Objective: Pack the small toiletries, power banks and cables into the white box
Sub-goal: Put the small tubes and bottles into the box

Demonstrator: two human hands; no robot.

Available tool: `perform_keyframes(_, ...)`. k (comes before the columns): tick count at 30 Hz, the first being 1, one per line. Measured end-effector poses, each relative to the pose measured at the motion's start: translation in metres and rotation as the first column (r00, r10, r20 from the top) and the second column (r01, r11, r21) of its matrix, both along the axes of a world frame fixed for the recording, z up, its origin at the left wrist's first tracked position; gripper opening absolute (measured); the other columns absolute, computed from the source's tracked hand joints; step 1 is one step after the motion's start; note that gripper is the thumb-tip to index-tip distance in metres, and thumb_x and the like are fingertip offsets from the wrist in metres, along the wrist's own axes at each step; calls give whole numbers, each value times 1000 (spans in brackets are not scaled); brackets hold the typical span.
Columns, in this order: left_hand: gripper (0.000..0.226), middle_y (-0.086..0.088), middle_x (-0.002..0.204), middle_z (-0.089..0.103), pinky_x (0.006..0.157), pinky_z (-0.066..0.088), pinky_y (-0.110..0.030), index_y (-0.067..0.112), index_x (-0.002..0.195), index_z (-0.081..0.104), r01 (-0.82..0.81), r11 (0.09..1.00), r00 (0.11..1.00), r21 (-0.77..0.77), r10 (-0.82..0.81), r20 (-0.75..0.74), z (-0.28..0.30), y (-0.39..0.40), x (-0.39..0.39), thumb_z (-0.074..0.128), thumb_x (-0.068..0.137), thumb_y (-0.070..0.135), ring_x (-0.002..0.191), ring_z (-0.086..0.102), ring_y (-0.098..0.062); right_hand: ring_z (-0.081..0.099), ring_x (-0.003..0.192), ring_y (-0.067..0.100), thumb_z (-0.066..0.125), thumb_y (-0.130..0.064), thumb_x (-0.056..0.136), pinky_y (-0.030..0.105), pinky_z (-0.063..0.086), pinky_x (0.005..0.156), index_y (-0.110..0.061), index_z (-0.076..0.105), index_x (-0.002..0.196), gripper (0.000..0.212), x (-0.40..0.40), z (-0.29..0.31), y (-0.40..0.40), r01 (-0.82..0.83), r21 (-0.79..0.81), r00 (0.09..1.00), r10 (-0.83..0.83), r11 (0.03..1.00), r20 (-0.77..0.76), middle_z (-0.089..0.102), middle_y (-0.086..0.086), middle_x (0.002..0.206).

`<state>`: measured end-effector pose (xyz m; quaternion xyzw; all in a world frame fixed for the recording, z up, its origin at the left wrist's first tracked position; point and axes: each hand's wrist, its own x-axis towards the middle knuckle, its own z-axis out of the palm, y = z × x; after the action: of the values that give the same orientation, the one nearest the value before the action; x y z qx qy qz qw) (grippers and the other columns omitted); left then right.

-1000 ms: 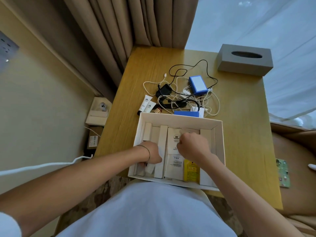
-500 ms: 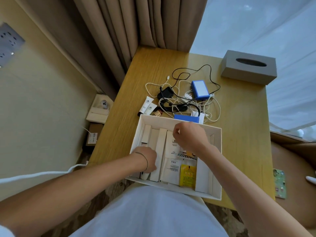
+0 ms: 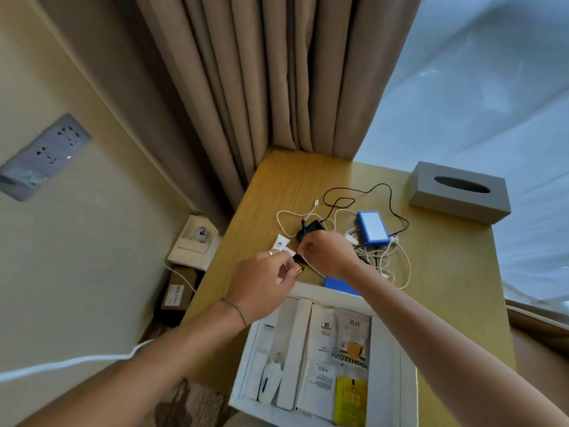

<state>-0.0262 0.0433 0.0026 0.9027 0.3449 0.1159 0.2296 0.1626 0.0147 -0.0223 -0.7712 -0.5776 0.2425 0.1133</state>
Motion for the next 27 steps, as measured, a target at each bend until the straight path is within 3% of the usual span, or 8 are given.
perform_keyframes(2, 10, 14, 80, 61, 53, 47, -22, 30, 88, 64, -68, 998, 997, -4, 69, 26, -1, 16, 0, 57, 94, 29, 71, 56, -3, 70, 87, 26, 52, -16, 91, 35, 58, 72, -27, 75, 98, 26, -3, -14, 19, -77, -40, 995, 79, 996, 57, 75, -1, 96)
perform_keyframes(5, 11, 15, 80, 59, 54, 44, -20, 31, 85, 62, -176, 984, 984, -33, 177, 18, -7, 37, -3, 56, 93, 27, 72, 56, -3, 70, 96, 27, 55, -10, 89, 36, 57, 76, -27, 72, 112, 33, -14, -36, 44, -222, -109, 961, 237, 969, 145, 74, 1, 105)
perform_keyframes(10, 13, 15, 84, 62, 63, 52, -26, 30, 85, 64, -297, 948, 955, -114, 292, -58, -30, 57, -23, 57, 92, 22, 76, 58, -1, 67, 96, 28, 58, -5, 91, 37, 54, 71, -17, 68, 113, 28, -31, -68, 69, -428, -234, 823, 483, 873, 299, 68, 4, 107)
perform_keyframes(12, 15, 17, 83, 62, 64, 53, -26, 33, 84, 62, -321, 939, 945, -120, 311, -99, -40, 60, -33, 58, 93, 22, 76, 58, -1, 65, 94, 27, 61, -5, 90, 36, 49, 66, -14, 67, 112, 25, -34, -78, 74, -480, -259, 767, 544, 838, 341, 65, 7, 104)
perform_keyframes(20, 15, 18, 82, 63, 65, 57, -31, 34, 81, 63, -404, 898, 907, -175, 369, -201, -72, 71, -54, 59, 92, 25, 74, 60, 1, 58, 101, 26, 66, -11, 91, 36, 51, 72, -14, 66, 119, 28, -36, -97, 84, -632, -268, 585, 675, 727, 450, 62, 8, 107)
perform_keyframes(23, 17, 16, 81, 65, 63, 57, -29, 35, 79, 63, -424, 882, 901, -205, 387, -196, -82, 77, -55, 59, 91, 24, 73, 61, 0, 54, 101, 25, 66, -11, 90, 36, 54, 73, -13, 66, 120, 30, -32, -100, 84, -608, -175, 654, 614, 774, 443, 59, 7, 110)
perform_keyframes(27, 15, 13, 88, 66, 68, 57, -32, 34, 83, 64, -446, 857, 892, -260, 401, -210, -95, 88, -49, 59, 91, 22, 77, 62, -5, 54, 98, 23, 68, -20, 82, 31, 43, 64, -20, 69, 105, 23, -22, -85, 78, -414, 42, 871, 381, 910, 311, 58, 0, 100)
